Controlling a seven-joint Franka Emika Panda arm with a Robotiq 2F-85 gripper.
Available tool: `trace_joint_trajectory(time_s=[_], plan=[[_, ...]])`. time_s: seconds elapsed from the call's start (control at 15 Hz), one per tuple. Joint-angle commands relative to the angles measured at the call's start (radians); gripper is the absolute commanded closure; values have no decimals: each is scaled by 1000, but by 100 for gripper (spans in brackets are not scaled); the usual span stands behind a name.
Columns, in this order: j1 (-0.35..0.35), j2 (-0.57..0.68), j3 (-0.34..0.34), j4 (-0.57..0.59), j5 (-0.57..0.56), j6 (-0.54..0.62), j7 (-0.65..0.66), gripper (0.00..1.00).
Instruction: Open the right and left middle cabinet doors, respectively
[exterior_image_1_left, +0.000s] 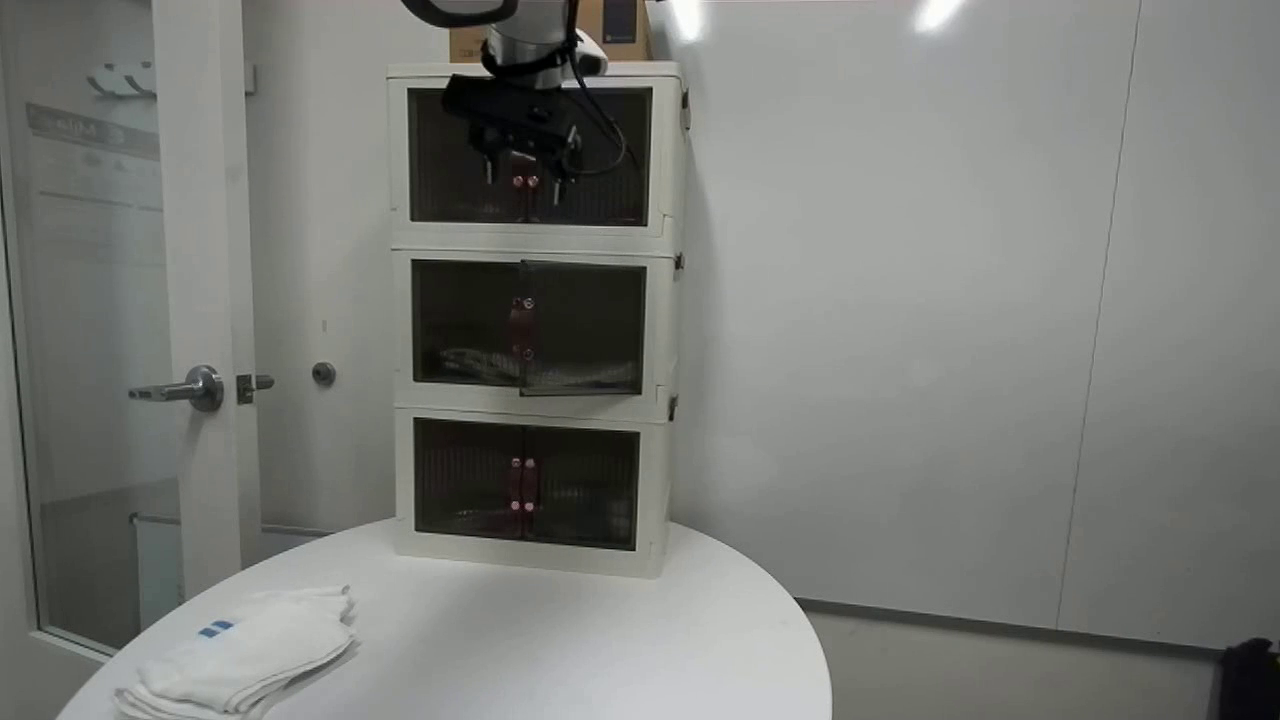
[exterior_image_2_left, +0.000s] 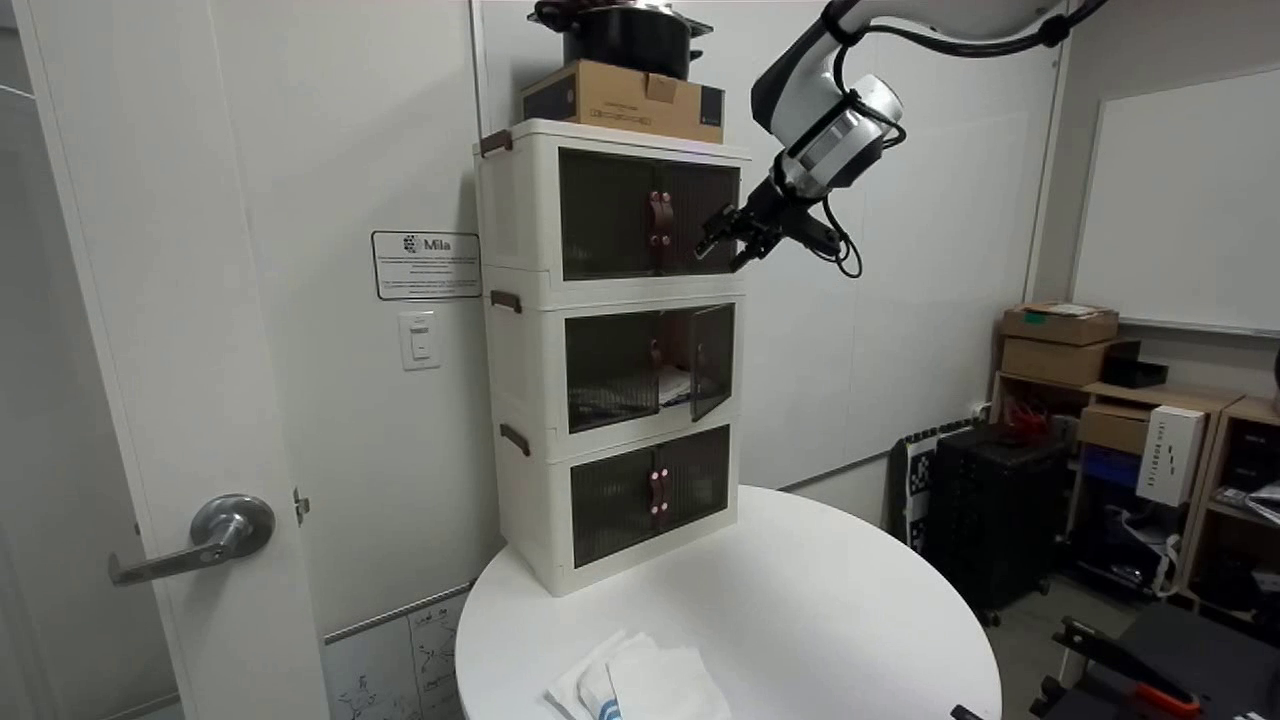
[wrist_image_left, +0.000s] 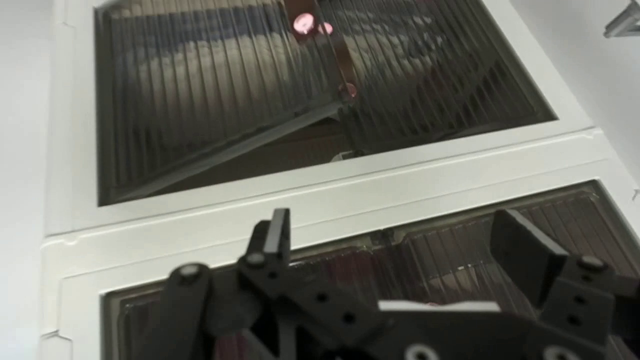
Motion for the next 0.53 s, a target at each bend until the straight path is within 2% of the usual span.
trace_joint_trajectory(time_s=[0.0,0.13,0.27,0.33,0.4,0.47], plan=[[121,-29,-132,-49,-274,-49,274,0],[183,-5,-203,-6,-415,-145,431,0],[202,7,-200,59,-512,-247,584,0],[205,12,-190,92,-529,-293,648,0],[115,13,-80,125,-564,-324,718,0],[111,22,-63,160,-568,-355,770,0]])
